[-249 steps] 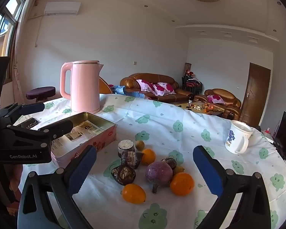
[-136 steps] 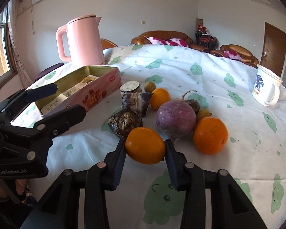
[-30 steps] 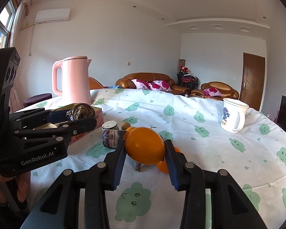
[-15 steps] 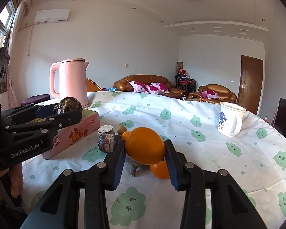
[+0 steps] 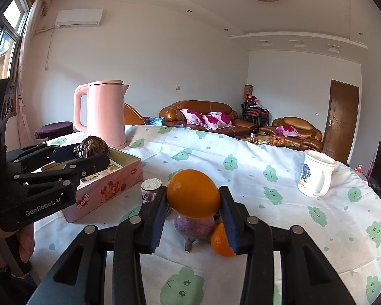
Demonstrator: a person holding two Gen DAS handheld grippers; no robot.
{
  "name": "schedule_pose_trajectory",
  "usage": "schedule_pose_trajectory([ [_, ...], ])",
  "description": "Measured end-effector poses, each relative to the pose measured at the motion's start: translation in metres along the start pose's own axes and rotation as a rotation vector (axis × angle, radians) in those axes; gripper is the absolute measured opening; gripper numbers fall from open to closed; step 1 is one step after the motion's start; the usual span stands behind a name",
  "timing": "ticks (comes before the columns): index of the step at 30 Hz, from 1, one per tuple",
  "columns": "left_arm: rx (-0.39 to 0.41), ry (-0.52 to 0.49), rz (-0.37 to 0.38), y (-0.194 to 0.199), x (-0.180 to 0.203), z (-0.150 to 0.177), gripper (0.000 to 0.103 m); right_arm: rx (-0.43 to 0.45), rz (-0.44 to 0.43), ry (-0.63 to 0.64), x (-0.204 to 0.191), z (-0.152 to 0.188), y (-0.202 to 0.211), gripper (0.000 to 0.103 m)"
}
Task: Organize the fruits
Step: 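Lift the mangosteen and orange and carry both toward the open tin box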
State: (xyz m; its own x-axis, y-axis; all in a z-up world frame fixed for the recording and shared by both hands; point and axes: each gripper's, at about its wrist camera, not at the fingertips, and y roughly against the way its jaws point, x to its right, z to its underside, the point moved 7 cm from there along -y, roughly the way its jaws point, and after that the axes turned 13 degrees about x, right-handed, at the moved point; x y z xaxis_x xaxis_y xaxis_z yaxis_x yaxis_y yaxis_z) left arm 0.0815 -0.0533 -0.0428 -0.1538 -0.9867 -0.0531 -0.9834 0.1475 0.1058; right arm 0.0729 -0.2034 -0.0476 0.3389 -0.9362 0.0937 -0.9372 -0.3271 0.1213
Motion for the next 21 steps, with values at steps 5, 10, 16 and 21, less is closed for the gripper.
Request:
schedule_pose_trajectory([
  [5,-0.004,0.011,-0.037,0.001,-0.016,-0.001,0.044,0.003,-0.032,0.013,-0.012,-0.011,-0.008,0.042],
  [10,-0.005,0.017,-0.068,0.002,-0.03,-0.003,0.044,0.006,-0.066,0.035,-0.024,-0.023,-0.018,0.042],
  [16,-0.018,0.022,-0.101,0.001,-0.046,-0.001,0.044,-0.002,-0.107,0.053,-0.04,-0.033,-0.03,0.042],
  [21,-0.031,0.034,-0.134,0.001,-0.063,0.001,0.044,-0.008,-0.139,0.072,-0.055,-0.04,-0.042,0.042],
])
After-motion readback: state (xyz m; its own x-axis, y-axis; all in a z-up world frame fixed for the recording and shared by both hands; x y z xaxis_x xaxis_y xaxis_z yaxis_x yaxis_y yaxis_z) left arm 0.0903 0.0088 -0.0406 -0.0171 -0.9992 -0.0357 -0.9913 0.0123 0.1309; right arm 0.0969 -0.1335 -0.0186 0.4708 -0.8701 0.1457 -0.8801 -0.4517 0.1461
